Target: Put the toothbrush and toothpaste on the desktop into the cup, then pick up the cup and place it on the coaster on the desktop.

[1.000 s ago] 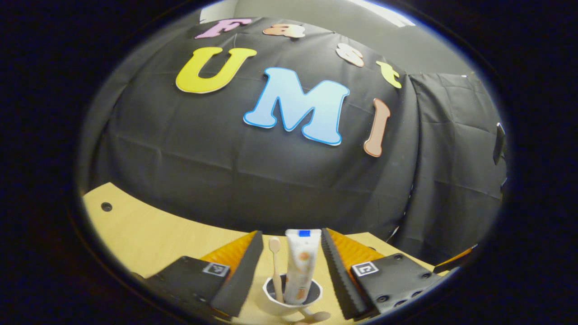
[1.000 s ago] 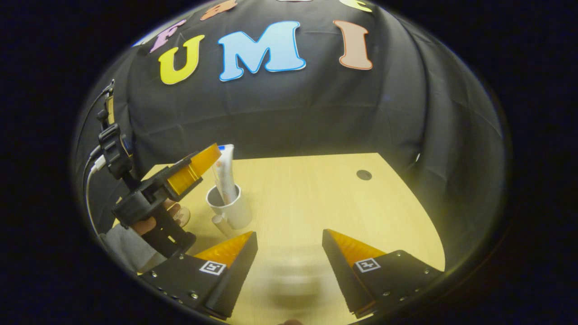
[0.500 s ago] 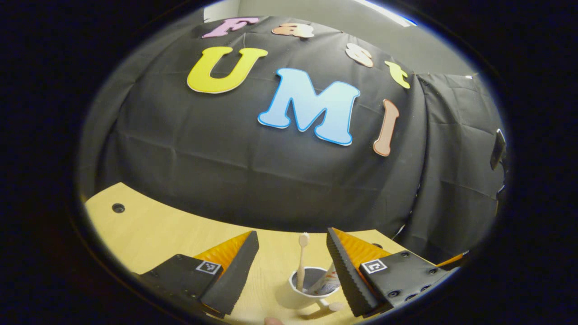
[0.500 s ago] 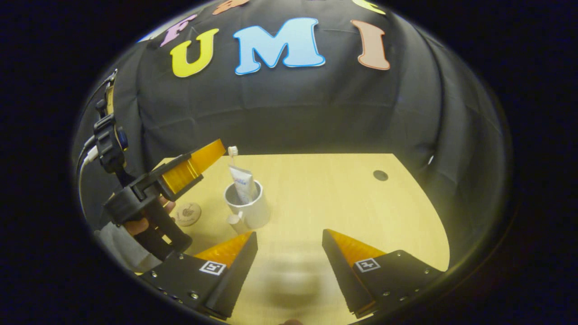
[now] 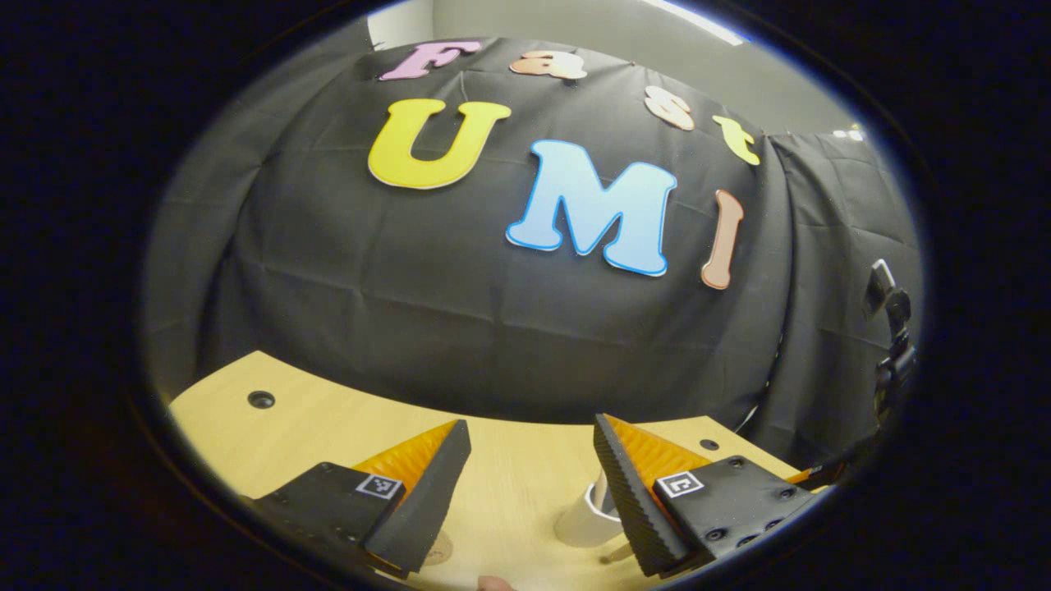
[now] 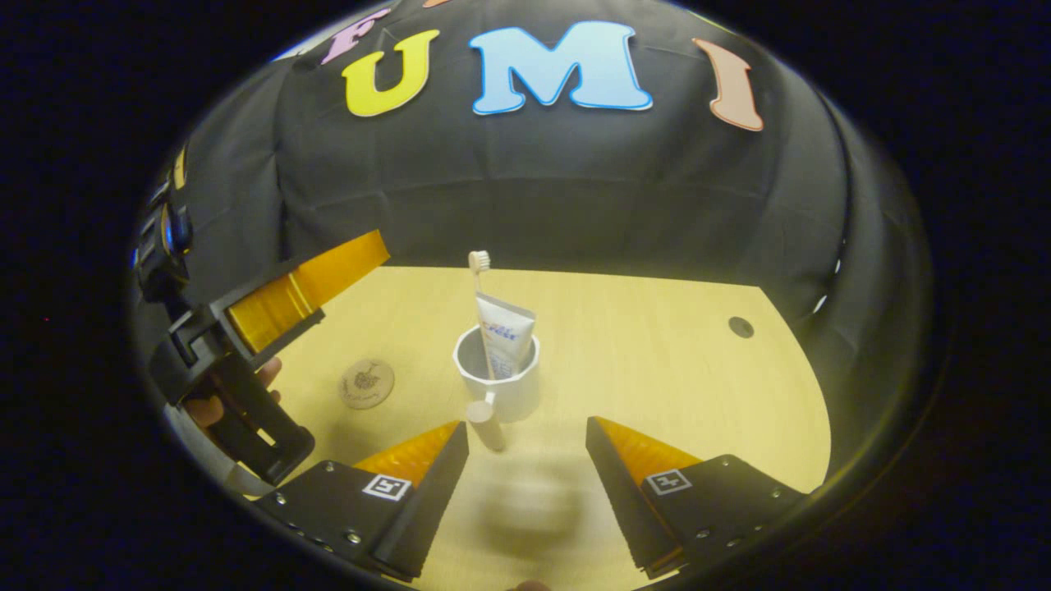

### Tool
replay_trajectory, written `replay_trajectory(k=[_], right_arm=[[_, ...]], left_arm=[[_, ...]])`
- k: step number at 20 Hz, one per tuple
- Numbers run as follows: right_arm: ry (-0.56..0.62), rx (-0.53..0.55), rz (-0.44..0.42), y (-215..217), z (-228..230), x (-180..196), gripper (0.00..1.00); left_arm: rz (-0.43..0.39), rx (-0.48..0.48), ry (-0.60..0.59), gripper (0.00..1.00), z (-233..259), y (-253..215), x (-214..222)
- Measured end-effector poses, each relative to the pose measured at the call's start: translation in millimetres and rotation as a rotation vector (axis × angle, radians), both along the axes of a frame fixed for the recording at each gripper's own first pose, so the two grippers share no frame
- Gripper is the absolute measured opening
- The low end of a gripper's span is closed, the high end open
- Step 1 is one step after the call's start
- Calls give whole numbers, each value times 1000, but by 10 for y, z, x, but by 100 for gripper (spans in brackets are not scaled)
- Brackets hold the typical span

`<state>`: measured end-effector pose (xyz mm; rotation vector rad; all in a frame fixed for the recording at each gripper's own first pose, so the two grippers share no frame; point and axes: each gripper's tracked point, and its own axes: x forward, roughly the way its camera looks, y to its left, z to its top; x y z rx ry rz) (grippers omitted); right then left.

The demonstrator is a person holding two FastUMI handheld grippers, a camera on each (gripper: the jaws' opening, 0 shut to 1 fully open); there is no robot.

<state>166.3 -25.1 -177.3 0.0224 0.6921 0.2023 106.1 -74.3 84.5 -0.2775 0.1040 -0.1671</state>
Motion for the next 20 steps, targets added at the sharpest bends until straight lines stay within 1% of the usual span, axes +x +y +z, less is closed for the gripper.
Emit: replay_trajectory(k=[3,4,5,8,11,12,13,14,15,16,18,19,20], right_arm=[[18,-13,29,150,-100,76,88],[22,-14,34,192,-126,99,88],[29,-18,39,230,-174,125,88],[64,-42,37,281,-343,205,88],[108,-43,15,290,-511,307,88],[124,-32,7,306,-559,305,88],[141,-19,-3,314,-600,342,89],[154,-4,-12,334,-646,382,88],[166,6,-23,336,-658,398,88],[176,12,-37,332,-704,435,88],[195,15,-59,308,-743,473,87],[211,18,-65,309,-780,483,78],[232,17,-71,308,-812,492,76]], left_arm=[[36,-4,17,96,-20,234,-108],[49,1,23,100,-37,323,-145],[60,5,27,96,-48,395,-178],[98,10,36,96,-48,613,-282],[129,6,47,96,-48,789,-400],[138,5,53,96,-55,832,-437],[145,4,58,96,-64,878,-481],[151,1,65,96,-83,908,-530],[153,-3,73,96,-98,929,-573],[153,-8,81,93,-119,931,-621],[148,-4,96,93,-175,928,-674],[146,2,103,93,-203,935,-701],[143,5,110,96,-232,932,-718]])
